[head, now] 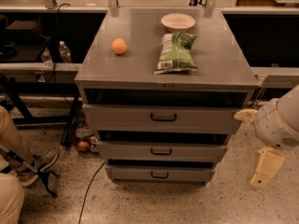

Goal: Open middle drawer

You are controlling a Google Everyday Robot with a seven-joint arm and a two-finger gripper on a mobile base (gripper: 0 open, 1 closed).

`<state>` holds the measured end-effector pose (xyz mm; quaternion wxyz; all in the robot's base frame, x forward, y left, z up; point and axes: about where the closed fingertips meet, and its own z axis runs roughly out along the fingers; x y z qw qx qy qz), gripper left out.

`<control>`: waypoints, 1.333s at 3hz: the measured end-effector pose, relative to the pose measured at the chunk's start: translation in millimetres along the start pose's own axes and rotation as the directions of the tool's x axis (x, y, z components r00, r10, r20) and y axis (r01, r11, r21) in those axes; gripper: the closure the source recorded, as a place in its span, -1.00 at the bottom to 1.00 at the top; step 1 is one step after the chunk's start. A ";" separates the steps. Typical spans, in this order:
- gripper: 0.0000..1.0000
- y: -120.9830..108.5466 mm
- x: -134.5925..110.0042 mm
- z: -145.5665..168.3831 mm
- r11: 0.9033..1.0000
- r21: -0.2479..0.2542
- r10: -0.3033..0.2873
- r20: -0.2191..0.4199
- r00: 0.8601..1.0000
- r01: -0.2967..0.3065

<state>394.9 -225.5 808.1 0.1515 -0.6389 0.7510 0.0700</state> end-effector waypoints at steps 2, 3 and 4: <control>-1.00 4.5 20.4 37.0 0.999 -0.046 -0.026 0.003 1.000 0.026; -1.00 6.0 44.1 80.3 0.994 -0.083 -0.064 0.012 0.998 0.064; -1.00 0.5 79.3 142.4 0.991 -0.095 -0.093 0.045 0.995 0.097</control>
Offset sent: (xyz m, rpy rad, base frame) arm -0.0023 -0.0149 -0.0859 0.0155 0.0763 0.0804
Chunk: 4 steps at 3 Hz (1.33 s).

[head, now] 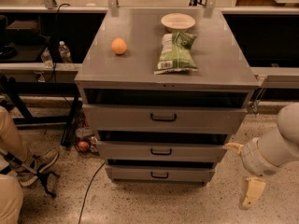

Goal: Open middle drawer

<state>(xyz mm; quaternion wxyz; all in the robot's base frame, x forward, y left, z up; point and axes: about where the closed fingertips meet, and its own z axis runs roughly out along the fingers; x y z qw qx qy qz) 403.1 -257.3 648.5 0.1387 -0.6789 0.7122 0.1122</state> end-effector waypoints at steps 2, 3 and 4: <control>-1.00 -14.8 24.1 36.4 0.999 0.049 -0.009 0.044 0.999 0.007; -1.00 -21.4 30.5 53.9 0.998 0.056 -0.037 0.032 0.999 0.035; -1.00 -42.7 47.1 98.4 0.992 0.101 -0.080 0.039 0.996 0.076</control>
Offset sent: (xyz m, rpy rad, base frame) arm 0.0125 -0.0097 -0.0327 0.0334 -0.0437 -0.0086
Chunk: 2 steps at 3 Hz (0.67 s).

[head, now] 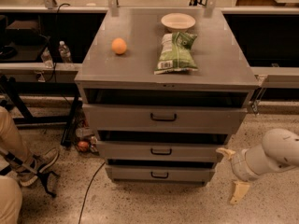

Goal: Open middle drawer

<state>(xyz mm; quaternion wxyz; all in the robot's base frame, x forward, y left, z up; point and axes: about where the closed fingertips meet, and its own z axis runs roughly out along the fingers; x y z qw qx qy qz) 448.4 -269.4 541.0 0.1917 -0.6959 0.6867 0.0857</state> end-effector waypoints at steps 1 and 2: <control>-1.00 -17.2 13.1 35.4 0.998 0.061 -0.026 0.035 0.999 0.024; -1.00 -17.2 13.1 35.4 0.998 0.061 -0.026 0.035 0.999 0.024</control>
Offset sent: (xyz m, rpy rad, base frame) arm 0.0199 0.0000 -0.0268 0.0273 -0.0594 0.0028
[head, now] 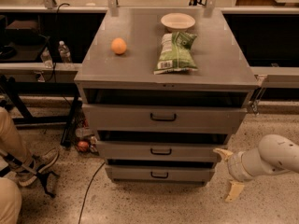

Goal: Open middle drawer

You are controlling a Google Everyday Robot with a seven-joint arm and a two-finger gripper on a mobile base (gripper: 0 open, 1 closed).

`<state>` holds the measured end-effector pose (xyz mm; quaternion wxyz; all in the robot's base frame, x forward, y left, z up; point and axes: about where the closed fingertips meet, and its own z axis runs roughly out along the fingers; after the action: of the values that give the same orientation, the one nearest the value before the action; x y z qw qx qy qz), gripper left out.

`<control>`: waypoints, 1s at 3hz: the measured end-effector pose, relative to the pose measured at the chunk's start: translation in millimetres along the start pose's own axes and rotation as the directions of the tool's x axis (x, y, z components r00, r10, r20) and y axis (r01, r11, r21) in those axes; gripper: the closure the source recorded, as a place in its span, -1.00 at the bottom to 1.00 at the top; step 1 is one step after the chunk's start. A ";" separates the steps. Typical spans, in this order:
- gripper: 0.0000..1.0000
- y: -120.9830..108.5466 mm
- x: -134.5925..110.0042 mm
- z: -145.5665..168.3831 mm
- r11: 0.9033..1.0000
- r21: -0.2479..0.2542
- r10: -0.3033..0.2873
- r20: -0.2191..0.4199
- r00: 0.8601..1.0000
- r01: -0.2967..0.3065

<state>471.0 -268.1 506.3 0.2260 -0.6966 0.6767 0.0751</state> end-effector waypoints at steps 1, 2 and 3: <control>-1.00 -12.1 11.8 22.7 0.999 0.039 -0.031 -0.014 0.999 0.031; -1.00 -41.0 28.1 56.3 0.989 0.123 -0.084 -0.030 0.996 0.087; -1.00 -63.5 39.5 79.1 0.975 0.190 -0.107 -0.046 0.993 0.114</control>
Offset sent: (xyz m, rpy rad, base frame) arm 0.0843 -0.0075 -0.0716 -0.0481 -0.2392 0.0273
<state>551.9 -272.2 433.5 0.2839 -0.7093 0.6450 -0.0155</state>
